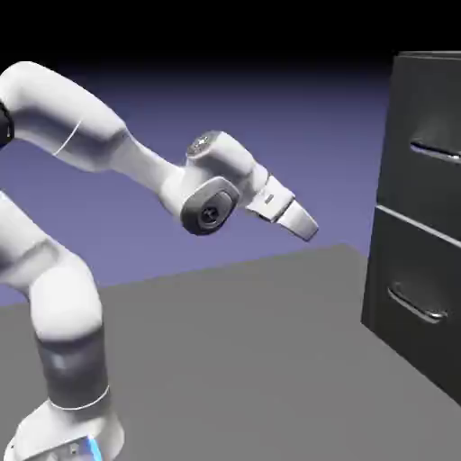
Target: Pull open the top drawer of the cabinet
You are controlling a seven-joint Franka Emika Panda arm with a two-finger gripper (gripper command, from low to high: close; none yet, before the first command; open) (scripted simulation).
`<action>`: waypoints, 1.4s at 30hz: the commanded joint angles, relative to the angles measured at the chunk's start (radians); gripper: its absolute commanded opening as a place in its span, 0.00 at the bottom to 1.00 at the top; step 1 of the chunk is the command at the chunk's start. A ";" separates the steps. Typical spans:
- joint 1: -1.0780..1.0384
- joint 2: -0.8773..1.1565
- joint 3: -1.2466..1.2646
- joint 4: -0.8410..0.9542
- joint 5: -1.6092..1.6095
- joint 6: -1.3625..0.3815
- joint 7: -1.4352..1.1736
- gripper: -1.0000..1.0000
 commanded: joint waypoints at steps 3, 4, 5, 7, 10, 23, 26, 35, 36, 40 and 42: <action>0.054 0.105 -0.094 0.036 0.131 -0.042 0.024 0.50; 0.072 0.139 -0.126 0.049 0.174 -0.056 0.032 0.50; 0.090 0.174 -0.157 0.061 0.218 -0.070 0.040 0.50; 0.126 0.244 -0.220 0.085 0.304 -0.098 0.056 0.50; 0.180 0.348 -0.314 0.122 0.435 -0.139 0.079 0.50; 0.415 0.801 -0.723 0.280 1.000 -0.321 0.182 0.50; 0.469 0.906 -0.817 0.316 1.131 -0.363 0.206 0.50; 0.631 1.219 -1.099 0.425 1.522 -0.488 0.278 0.50; 0.649 1.254 -1.131 0.437 1.566 -0.502 0.285 0.50; 0.721 1.393 -1.257 0.486 1.740 -0.558 0.317 0.50; 0.757 1.463 -1.319 0.510 1.827 -0.586 0.333 0.50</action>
